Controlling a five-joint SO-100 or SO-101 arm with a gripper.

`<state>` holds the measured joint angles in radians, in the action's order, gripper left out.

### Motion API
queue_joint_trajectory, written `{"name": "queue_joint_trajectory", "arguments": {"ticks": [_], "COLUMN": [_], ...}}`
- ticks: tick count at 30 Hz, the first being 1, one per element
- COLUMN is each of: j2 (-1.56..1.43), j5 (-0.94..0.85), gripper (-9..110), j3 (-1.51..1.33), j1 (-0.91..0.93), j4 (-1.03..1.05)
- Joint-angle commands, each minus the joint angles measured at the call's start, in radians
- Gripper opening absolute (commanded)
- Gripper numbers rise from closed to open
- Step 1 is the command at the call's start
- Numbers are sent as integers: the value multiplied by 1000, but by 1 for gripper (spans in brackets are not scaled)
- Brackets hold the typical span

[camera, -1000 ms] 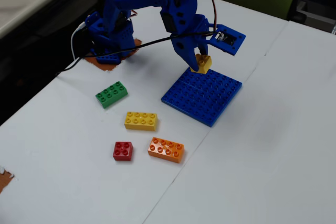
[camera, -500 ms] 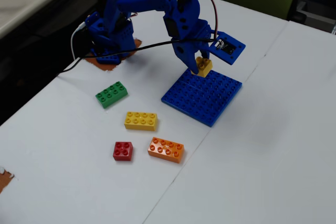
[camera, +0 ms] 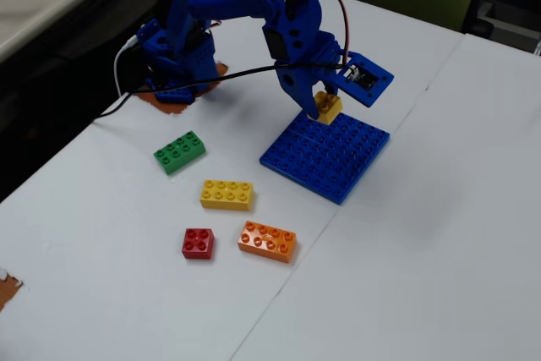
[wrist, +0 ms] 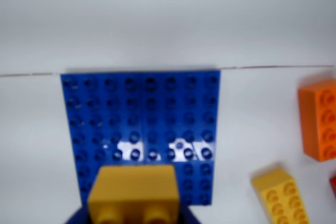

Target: Pick up the 2x2 yellow block and go up the 8x8 blue block.

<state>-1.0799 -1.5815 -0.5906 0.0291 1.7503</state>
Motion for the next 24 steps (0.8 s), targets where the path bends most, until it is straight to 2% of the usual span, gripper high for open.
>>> {"name": "queue_joint_trajectory", "arguments": {"ticks": [1, 24], "j2": [-3, 9], "j5": [-9, -18], "gripper": [0, 0], "j3": [2, 2], "j1": [5, 2], "j4": [5, 6]}}
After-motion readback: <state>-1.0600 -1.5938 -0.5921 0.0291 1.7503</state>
